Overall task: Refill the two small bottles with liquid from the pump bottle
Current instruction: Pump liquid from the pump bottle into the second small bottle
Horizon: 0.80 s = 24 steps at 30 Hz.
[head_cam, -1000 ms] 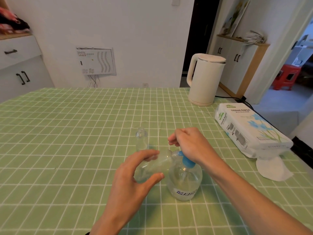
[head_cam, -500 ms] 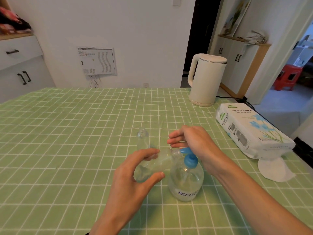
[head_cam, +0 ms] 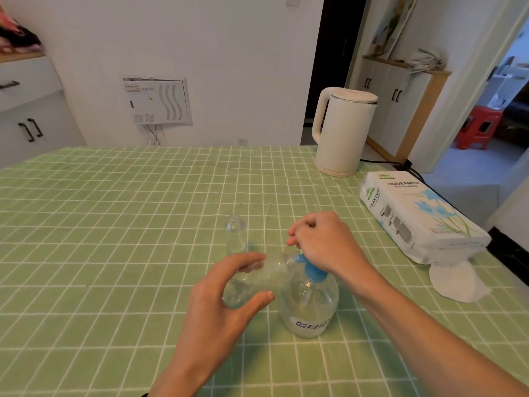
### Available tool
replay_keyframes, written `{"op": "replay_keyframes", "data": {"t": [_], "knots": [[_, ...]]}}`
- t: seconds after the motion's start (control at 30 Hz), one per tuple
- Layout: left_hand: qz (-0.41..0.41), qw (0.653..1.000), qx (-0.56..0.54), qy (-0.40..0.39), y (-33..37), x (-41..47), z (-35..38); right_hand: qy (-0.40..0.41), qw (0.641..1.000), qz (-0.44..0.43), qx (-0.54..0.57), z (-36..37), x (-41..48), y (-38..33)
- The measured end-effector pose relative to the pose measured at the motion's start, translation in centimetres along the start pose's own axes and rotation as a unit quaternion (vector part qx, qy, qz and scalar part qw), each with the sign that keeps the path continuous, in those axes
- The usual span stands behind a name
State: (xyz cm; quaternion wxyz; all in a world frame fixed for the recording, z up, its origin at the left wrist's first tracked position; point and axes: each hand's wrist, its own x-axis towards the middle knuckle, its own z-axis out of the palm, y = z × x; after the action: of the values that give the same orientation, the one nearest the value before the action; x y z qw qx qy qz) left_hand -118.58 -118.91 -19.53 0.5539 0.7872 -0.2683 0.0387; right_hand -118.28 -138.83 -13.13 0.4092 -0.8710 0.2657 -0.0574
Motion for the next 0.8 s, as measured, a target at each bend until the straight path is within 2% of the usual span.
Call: {"op": "replay_keyframes", "data": {"t": [0.33,0.8], "knots": [[0.001,1.000,-0.007,0.011,0.4,0.0,-0.4,-0.008,0.999,-0.015,0.034,-0.3,0.2,-0.4],[0.003,1.000,-0.005,0.000,-0.1,0.0,0.0,-0.001,1.000,-0.016,0.017,0.2,0.1,0.2]]}}
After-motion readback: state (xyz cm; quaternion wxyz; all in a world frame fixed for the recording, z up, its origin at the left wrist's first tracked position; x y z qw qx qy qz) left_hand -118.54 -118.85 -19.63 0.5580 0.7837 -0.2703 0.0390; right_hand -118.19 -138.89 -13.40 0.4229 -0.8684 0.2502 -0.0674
